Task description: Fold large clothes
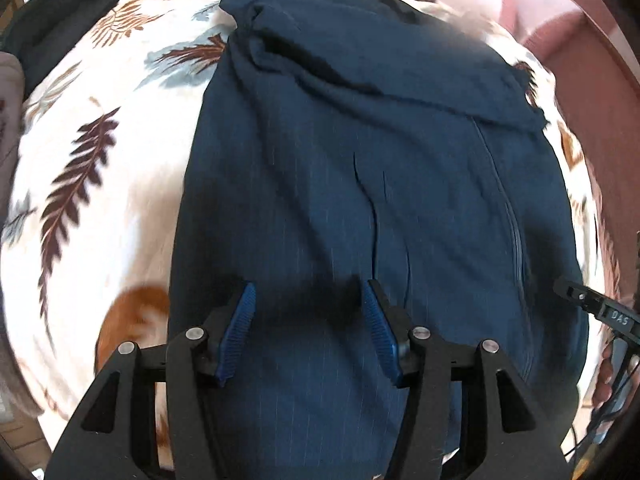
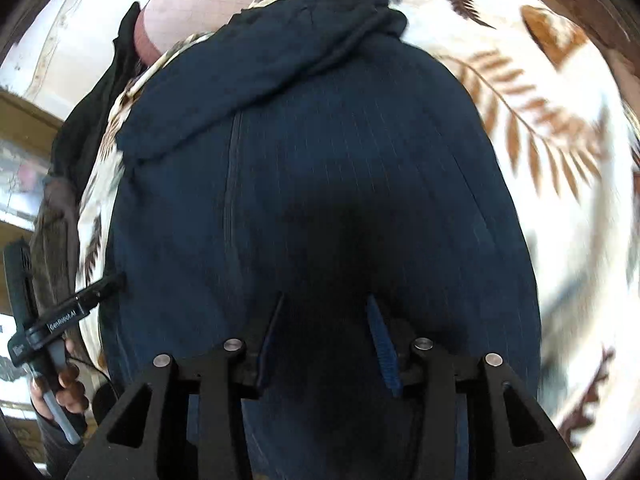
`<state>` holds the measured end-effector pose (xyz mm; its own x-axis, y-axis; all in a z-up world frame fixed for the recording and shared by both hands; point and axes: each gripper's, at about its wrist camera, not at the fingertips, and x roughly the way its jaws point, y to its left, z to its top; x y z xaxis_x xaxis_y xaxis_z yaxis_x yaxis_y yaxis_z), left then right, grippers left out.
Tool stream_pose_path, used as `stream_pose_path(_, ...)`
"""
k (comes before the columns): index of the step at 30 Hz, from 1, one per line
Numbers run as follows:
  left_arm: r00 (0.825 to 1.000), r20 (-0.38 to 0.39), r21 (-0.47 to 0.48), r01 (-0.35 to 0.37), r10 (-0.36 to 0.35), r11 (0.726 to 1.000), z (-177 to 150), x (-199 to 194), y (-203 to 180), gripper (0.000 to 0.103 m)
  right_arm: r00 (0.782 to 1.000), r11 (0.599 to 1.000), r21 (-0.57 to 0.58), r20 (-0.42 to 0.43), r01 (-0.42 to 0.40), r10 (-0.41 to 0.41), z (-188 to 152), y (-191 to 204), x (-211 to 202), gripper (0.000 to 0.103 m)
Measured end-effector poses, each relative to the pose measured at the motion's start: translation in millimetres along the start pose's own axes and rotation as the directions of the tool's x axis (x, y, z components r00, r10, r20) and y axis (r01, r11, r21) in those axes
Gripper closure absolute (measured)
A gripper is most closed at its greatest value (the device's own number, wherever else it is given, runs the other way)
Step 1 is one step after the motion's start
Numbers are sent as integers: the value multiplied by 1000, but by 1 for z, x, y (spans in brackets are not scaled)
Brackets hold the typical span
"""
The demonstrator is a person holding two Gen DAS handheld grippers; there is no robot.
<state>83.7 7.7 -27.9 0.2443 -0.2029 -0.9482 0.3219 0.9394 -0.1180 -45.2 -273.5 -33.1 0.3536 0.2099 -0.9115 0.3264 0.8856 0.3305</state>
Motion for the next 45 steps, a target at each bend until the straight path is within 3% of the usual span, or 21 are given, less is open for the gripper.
stream_pose_path(5, 1000, -14, 20, -20, 20, 1000, -34, -19, 3, 48, 999, 999, 43, 47, 9, -11, -33, -22, -32, 53)
stream_pose_path(11, 998, -51, -82, -29, 25, 996, -51, -32, 58, 43, 992, 993, 104, 109, 56, -68, -55, -66, -59, 48)
stream_pose_path(14, 996, -87, -127, -6, -5, 992, -60, -29, 77, 43, 991, 989, 140, 117, 49, -66, -62, -88, -61, 48)
stream_pose_path(17, 989, -122, -177, 55, -78, 983, -69, -20, 88, 43, 994, 980, 191, 104, -56, 36, -70, -108, -55, 46)
stream_pose_path(20, 970, -186, -184, 123, -157, 975, -79, -7, 84, 39, 990, 975, 178, 68, -133, 122, -74, -109, -44, 44)
stream_pose_path(22, 968, -183, -167, 139, -169, 976, -83, -3, 74, 29, 985, 976, 137, 54, -170, 164, -76, -105, -41, 43)
stream_pose_path(25, 968, -169, -144, 160, -184, 976, -89, -5, 61, 30, 969, 967, 71, 49, -246, 243, -77, -94, -42, 43)
stream_pose_path(27, 974, -152, -131, 147, -167, 980, -88, -8, 58, 37, 967, 967, 9, 22, -253, 253, -77, -82, -39, 52)
stream_pose_path(28, 977, -151, -124, 133, -151, 983, -85, -11, 59, 53, 971, 971, -19, 7, -238, 238, -77, -74, -36, 66)
stream_pose_path(29, 979, -150, -122, 121, -139, 985, -85, -12, 58, 61, 978, 977, -48, -8, -209, 209, -78, -69, -33, 74)
stream_pose_path(30, 978, -147, -123, 128, -145, 984, -86, -15, 59, 68, 982, 979, -73, -16, -188, 187, -78, -66, -33, 91)
stream_pose_path(31, 979, -139, -126, 135, -152, 983, -87, -20, 62, 87, 981, 978, -81, -14, -194, 194, -77, -65, -34, 94)
stream_pose_path(32, 971, -138, -133, 180, -198, 975, -88, -24, 64, 97, 976, 973, -85, -2, -217, 217, -77, -64, -38, 95)
stream_pose_path(38, 953, -84, -154, 275, -290, 949, -86, -47, 76, 97, 936, 939, -95, 97, -330, 339, -65, -56, -61, 96)
stream_pose_path(42, 946, -129, -129, 283, -299, 951, -88, -34, 75, 92, 947, 947, -79, 58, -312, 317, -59, -50, -45, 96)
stream_pose_path(43, 947, -141, -129, 273, -290, 953, -86, -31, 75, 87, 951, 950, -70, 44, -304, 307, -59, -53, -42, 95)
stream_pose_path(45, 944, -168, -134, 263, -283, 956, -86, -21, 70, 65, 955, 954, -47, 19, -295, 296, -58, -56, -33, 93)
